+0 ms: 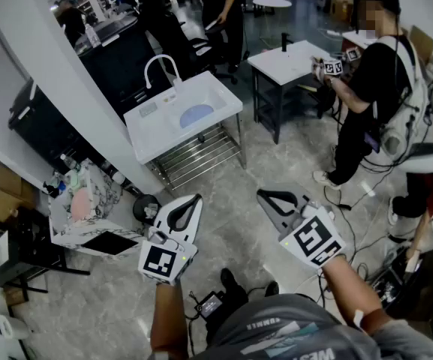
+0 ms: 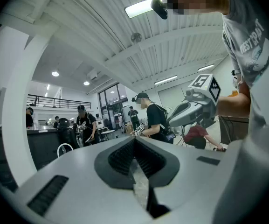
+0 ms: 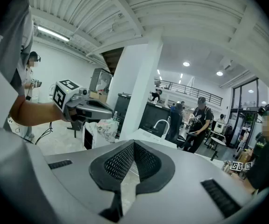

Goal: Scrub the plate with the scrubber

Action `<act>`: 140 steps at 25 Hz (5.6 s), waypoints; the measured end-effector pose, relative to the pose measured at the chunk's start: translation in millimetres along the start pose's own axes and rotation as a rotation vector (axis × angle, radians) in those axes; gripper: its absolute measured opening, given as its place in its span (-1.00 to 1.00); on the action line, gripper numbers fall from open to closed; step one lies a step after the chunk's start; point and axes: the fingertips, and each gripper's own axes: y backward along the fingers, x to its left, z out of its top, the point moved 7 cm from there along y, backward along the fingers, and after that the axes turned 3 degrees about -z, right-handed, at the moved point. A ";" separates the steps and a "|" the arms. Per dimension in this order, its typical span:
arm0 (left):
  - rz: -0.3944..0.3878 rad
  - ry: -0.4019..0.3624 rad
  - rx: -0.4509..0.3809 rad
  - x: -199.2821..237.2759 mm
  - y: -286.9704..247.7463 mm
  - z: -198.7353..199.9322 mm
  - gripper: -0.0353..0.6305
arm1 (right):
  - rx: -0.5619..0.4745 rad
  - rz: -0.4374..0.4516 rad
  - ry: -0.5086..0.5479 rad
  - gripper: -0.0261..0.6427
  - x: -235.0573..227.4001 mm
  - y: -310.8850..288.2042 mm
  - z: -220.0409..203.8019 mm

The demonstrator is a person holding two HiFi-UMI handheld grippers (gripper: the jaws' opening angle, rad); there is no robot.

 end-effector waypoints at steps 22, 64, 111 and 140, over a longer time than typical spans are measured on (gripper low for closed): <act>-0.017 0.013 -0.002 60.5 0.4 -18.2 -0.89 | 0.012 -0.050 -0.060 -0.83 -3.5 -57.2 11.3; 0.087 0.041 0.051 278.6 -124.5 -71.3 -0.89 | -0.015 0.001 -0.043 -0.83 -149.2 -295.2 19.6; 0.045 0.060 0.068 502.8 -318.4 -129.9 -0.89 | 0.059 -0.021 -0.116 -0.83 -330.5 -513.1 -4.5; 0.270 0.120 0.228 644.3 -297.5 -224.6 -0.89 | 0.170 0.145 -0.101 -0.83 -368.6 -718.3 -36.4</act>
